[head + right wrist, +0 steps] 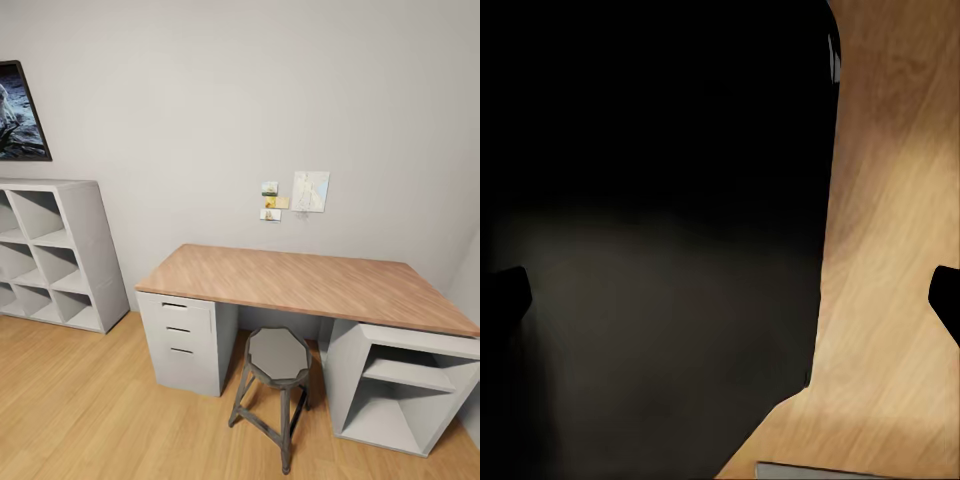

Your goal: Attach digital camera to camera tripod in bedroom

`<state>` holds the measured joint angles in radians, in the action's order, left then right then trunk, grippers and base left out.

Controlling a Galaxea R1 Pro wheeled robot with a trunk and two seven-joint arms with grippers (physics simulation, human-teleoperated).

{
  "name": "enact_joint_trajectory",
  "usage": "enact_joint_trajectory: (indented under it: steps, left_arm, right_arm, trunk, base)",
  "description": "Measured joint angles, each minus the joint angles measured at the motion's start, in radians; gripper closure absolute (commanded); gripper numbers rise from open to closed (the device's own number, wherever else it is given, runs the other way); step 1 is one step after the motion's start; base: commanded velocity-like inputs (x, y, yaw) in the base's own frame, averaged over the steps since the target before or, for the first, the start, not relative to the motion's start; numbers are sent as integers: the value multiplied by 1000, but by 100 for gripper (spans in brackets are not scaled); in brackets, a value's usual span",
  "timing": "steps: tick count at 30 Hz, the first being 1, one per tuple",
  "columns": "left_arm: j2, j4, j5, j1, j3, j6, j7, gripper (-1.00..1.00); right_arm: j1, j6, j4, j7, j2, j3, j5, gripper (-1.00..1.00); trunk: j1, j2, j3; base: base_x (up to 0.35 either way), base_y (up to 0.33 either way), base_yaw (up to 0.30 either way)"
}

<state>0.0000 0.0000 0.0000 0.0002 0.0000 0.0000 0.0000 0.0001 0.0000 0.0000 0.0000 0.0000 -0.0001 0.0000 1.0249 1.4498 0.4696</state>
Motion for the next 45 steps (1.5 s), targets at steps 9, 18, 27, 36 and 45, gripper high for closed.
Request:
enact_joint_trajectory:
  steps: [9, 18, 27, 36, 45]
  left_arm:
    - [-6, -33, 9, 1, 12, -25, -1, -100]
    - [-3, -36, 10, 2, 13, -42, -1, -100]
    - [-3, -36, 10, 2, 13, -43, -1, -100]
    - [-3, -36, 10, 2, 13, -43, -1, -100]
    - [-3, -36, 10, 2, 13, -43, -1, -100]
  right_arm:
    - [2, -6, 1, -1, -5, 2, 6, -100]
    - [1, -4, 2, -1, -1, 3, 7, -100]
    - [1, -5, 2, -3, 2, 0, 5, -100]
    - [1, -39, 2, -4, 3, 0, 4, -100]
    - [2, -88, 14, -4, 3, -3, -6, -100]
  trunk:
    - [0, 0, 0]
    - [0, 0, 0]
    - [0, 0, 0]
    - [0, 0, 0]
    - [0, 0, 0]
  base:
    - [0, 0, 0]
    - [0, 0, 79]
    - [0, 0, 249]
    - [0, 0, 276]
    - [0, 0, 280]
